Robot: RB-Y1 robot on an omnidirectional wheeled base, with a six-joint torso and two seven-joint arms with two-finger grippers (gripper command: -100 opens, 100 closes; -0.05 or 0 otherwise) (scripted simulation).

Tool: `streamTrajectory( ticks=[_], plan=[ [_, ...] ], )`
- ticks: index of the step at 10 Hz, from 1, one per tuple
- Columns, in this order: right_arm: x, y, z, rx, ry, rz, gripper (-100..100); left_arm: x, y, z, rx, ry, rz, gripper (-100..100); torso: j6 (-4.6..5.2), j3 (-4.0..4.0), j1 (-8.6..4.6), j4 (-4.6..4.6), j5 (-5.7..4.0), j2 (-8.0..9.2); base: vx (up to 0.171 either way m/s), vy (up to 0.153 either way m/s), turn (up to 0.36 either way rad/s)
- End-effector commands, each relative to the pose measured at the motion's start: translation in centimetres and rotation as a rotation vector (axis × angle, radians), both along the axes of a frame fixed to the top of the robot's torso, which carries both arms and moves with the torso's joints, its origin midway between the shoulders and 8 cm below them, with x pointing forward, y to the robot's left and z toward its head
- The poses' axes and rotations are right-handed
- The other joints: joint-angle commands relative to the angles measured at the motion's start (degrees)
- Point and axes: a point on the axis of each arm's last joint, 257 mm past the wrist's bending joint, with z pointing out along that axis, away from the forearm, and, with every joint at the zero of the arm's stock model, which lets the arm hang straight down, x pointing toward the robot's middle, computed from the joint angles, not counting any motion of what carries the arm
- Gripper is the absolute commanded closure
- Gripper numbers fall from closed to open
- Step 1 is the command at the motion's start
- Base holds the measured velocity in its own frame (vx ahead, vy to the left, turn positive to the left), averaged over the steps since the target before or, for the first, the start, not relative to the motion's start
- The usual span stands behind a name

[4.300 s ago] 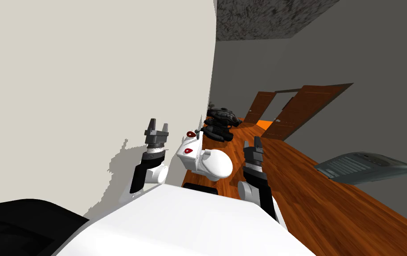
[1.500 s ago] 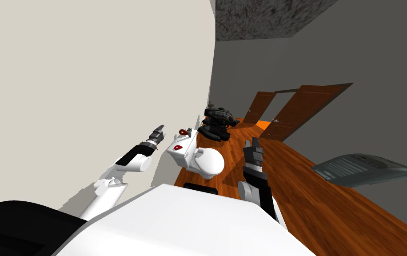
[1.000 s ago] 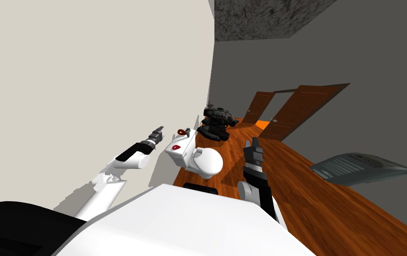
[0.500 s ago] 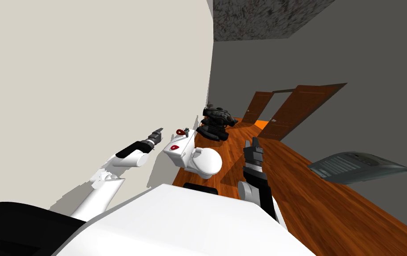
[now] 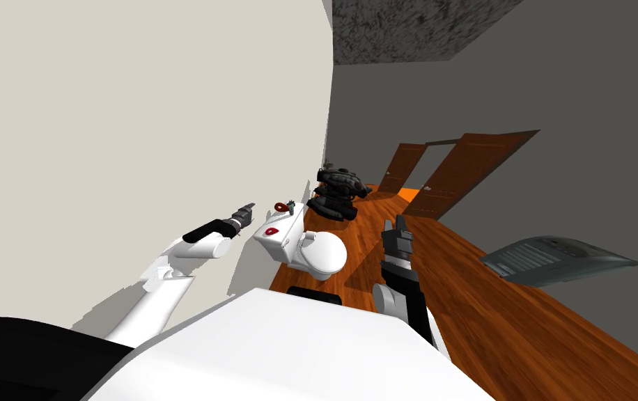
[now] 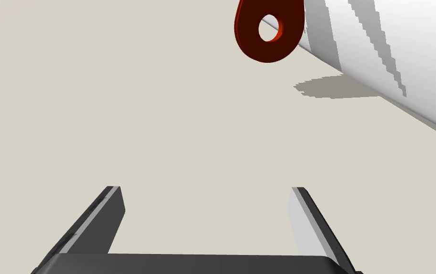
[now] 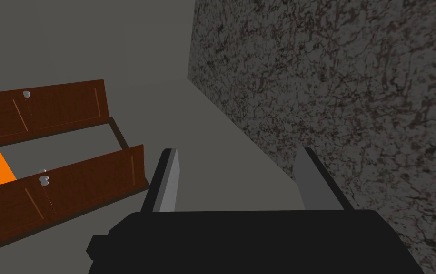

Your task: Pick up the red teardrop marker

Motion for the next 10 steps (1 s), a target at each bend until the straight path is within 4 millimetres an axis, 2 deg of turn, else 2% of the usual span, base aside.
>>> streamTrajectory(
  ticks=[1,10],
  plan=[
    [0.0,0.0,0.0,0.0,0.0,0.0,0,-0.1,0.9,-0.8,-0.013,0.043,0.013,-100,0.0,0.0,0.0,0.0,0.0,0.0,0.011,-0.021,-0.038],
    [0.0,0.0,0.0,0.0,0.0,0.0,0,-1.5,2.5,-5.1,-0.082,0.252,0.06,-100,0.01,0.0,0.02,0.0,0.01,0.0,0.008,-0.013,-0.029]
  ],
)
